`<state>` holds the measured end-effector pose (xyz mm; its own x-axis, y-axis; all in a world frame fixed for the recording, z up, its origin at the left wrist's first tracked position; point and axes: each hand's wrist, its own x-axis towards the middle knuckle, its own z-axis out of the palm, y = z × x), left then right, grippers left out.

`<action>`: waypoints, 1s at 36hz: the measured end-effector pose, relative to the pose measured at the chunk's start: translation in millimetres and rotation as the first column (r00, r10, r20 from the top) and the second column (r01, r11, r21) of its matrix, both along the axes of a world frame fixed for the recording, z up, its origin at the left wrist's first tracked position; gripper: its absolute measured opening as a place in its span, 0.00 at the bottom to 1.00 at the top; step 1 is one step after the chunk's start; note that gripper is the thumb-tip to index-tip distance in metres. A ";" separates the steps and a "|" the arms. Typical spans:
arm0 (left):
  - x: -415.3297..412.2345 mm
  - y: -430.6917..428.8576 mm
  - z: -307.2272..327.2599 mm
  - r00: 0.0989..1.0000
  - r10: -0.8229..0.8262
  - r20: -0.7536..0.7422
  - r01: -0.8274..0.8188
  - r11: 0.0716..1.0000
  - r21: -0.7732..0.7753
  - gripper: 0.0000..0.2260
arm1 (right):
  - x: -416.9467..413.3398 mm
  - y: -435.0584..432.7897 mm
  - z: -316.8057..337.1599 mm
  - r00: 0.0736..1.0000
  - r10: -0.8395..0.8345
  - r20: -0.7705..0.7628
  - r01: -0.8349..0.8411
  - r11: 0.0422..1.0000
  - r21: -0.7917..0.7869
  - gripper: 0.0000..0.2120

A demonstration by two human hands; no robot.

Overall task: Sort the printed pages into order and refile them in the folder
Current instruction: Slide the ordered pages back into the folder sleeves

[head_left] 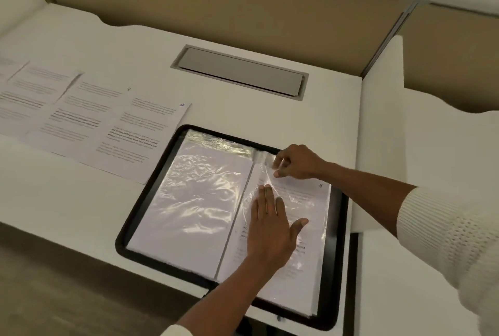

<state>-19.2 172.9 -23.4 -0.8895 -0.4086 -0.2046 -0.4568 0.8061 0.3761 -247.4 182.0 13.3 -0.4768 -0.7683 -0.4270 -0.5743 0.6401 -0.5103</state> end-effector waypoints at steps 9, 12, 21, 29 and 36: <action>1.3 -8.4 -7.0 0.996 -0.083 -0.039 0.083 0.997 -0.002 0.41 | -2.6 13.1 19.5 0.983 -0.068 -0.172 0.109 0.964 0.243 0.14; 2.6 -10.2 -5.3 0.993 -0.099 -0.058 0.098 0.995 -0.011 0.39 | -5.1 23.9 28.7 0.960 -0.061 -0.273 0.154 0.929 0.337 0.19; 12.4 -25.0 -8.7 0.983 -0.105 -0.151 0.111 0.993 0.034 0.30 | 19.2 56.5 15.0 0.818 -0.574 -0.025 0.567 0.813 -0.131 0.23; 34.9 -46.4 -14.7 0.949 -0.158 -0.272 0.155 0.987 -0.034 0.19 | 88.8 81.5 1.3 0.576 -0.764 0.290 0.810 0.486 -0.328 0.37; 50.8 -59.2 -12.8 0.944 -0.093 -0.316 0.133 0.985 0.107 0.19 | 152.9 103.0 1.3 0.573 -0.639 0.513 0.794 0.589 -0.154 0.24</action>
